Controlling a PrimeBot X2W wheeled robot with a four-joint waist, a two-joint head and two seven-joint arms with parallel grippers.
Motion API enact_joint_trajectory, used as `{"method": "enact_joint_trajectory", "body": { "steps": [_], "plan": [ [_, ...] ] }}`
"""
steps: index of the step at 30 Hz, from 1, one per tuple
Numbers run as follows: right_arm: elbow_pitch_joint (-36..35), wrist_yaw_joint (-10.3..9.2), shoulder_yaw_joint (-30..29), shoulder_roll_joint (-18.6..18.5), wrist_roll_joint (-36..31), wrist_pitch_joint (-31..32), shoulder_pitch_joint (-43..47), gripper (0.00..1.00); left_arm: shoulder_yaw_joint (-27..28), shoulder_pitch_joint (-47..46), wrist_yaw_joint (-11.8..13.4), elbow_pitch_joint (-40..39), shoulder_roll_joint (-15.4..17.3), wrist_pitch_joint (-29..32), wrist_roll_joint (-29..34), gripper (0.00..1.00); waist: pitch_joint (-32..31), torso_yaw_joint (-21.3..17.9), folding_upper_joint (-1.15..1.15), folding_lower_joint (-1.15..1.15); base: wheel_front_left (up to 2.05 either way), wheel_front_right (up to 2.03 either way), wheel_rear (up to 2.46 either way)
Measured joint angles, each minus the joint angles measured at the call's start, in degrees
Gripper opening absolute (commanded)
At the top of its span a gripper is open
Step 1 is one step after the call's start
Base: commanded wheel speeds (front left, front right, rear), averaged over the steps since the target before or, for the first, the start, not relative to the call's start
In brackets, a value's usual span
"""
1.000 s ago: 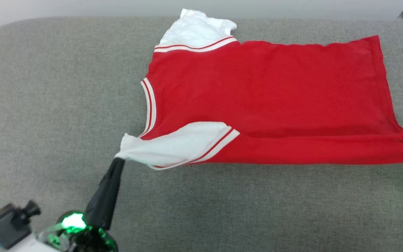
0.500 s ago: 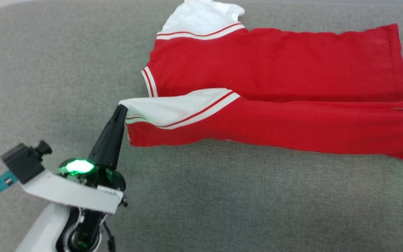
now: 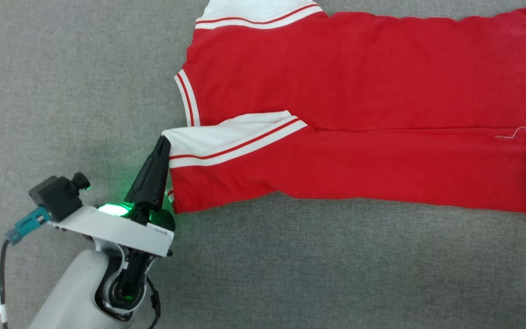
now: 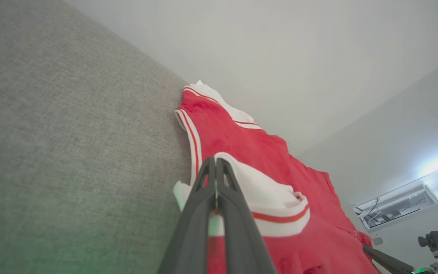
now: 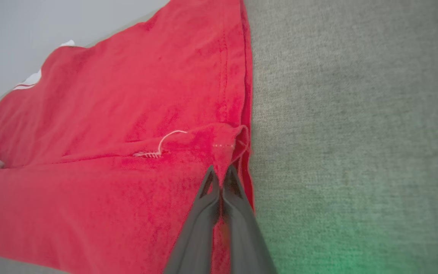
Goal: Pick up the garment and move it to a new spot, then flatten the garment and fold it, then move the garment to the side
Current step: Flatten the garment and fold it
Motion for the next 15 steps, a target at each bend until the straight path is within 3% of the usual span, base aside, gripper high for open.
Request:
{"method": "enact_joint_trajectory", "body": {
  "steps": [7,10,11,12,13,14,15],
  "plan": [
    [2.01,0.0,2.4,-0.93,-0.36,-1.99,-0.79,0.0,-2.55,-2.47,-0.01,6.04,0.47,-0.02,4.22,0.01,0.73,-0.06,0.0,0.0,0.0,0.0,0.0],
    [2.69,0.0,3.54,-1.18,-0.49,-2.85,-1.26,0.0,-3.46,-3.61,-0.02,7.53,0.76,-0.08,4.76,0.27,0.56,-0.2,0.0,0.0,0.0,0.0,0.0],
    [2.76,0.0,3.93,-1.25,-0.49,-3.21,-1.31,0.0,-3.66,-3.8,-0.02,7.86,0.9,-0.04,5.0,0.44,0.43,-0.24,0.0,0.0,0.0,0.0,0.0],
    [2.82,0.0,4.32,-1.33,-0.59,-3.75,-1.31,0.25,-3.88,-3.87,-0.02,8.05,1.03,-0.03,5.0,0.91,0.23,-0.26,0.0,0.0,0.0,0.0,0.0],
    [2.85,0.0,5.15,-1.63,-0.91,-4.92,-1.27,0.37,-4.75,-4.16,-0.02,8.27,2.12,-0.03,5.26,1.0,-0.34,-0.3,0.0,0.0,0.0,0.0,0.0],
    [2.85,0.0,5.15,-1.63,-0.91,-4.92,-1.27,0.75,-4.75,-4.16,-0.02,8.27,2.12,-0.03,5.26,1.0,-0.34,-0.3,0.0,0.0,0.0,0.0,0.0],
    [2.87,0.0,5.41,-1.69,-1.11,-5.57,-1.2,1.0,-5.36,-4.21,-0.01,8.28,3.15,-0.02,5.43,1.0,-0.71,-0.31,0.0,0.0,0.0,0.0,0.0]
  ]
}}
